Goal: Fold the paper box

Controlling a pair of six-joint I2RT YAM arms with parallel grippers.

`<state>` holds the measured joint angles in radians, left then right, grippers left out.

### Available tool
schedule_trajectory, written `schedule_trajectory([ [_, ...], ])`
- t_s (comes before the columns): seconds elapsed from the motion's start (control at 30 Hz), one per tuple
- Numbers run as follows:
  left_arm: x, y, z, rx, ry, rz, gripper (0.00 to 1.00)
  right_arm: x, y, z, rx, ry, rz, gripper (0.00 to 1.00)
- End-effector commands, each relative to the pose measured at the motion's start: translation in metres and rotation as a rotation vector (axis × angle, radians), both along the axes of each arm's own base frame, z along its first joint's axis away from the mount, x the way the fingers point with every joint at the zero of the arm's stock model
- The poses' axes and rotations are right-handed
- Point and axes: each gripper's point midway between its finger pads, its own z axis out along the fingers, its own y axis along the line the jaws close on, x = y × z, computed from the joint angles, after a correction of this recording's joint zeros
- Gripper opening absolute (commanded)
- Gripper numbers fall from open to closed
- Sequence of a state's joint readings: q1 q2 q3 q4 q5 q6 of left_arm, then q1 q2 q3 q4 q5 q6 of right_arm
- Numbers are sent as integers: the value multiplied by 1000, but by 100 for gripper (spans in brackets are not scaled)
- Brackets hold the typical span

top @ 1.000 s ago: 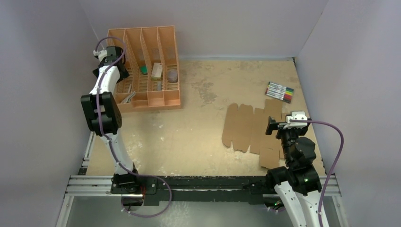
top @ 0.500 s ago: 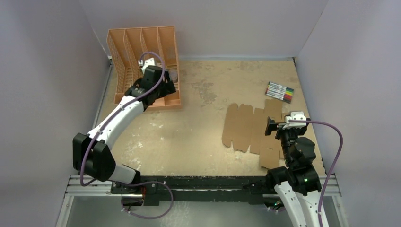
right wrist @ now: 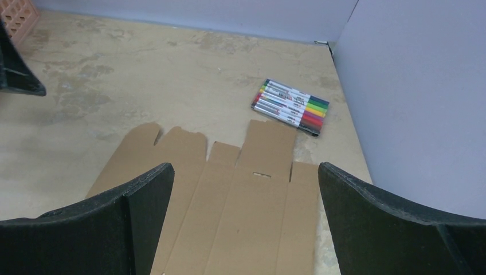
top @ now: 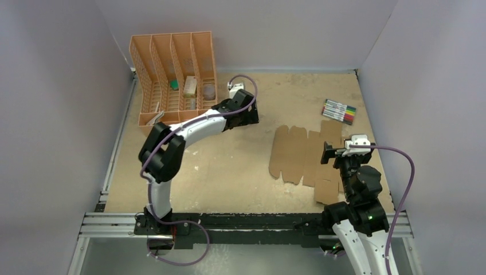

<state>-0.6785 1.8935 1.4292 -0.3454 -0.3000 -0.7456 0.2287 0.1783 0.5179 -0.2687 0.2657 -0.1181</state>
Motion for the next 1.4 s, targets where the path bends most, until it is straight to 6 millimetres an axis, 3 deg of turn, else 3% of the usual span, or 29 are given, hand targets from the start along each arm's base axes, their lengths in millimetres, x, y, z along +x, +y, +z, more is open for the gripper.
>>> schedule_trajectory([
  [0.0, 50, 11, 12, 113, -118, 83, 88, 6, 3, 11, -9, -42, 18, 99],
  [0.23, 94, 60, -12, 316, -104, 172, 89, 9, 6, 6, -18, -19, 29, 99],
  [0.43, 104, 101, -23, 336, -66, 233, 89, 19, 7, 12, 44, 63, -3, 99],
  [0.53, 109, 117, -24, 336, -59, 257, 89, 35, 20, 7, 167, 176, -10, 99],
  [0.67, 113, 132, -23, 367, -57, 266, 89, 57, 46, -31, 326, 427, -24, 99],
  [0.83, 117, 155, -20, 404, -30, 296, 89, 61, 50, -90, 390, 663, -147, 99],
  [0.93, 115, 160, -7, 382, -28, 301, 88, 58, 50, -117, 408, 737, -191, 99],
  [1.03, 109, 152, 13, 328, -46, 264, 89, 65, 41, -132, 390, 721, -254, 99],
  [1.13, 91, 137, 37, 241, -50, 212, 88, 70, 42, -145, 380, 735, -261, 99],
  [1.3, 32, 105, 56, 181, -72, 77, 90, 81, 53, -168, 380, 805, -242, 99],
  [1.37, 4, 97, 50, 120, -48, 21, 90, 85, 58, -177, 384, 829, -232, 99],
])
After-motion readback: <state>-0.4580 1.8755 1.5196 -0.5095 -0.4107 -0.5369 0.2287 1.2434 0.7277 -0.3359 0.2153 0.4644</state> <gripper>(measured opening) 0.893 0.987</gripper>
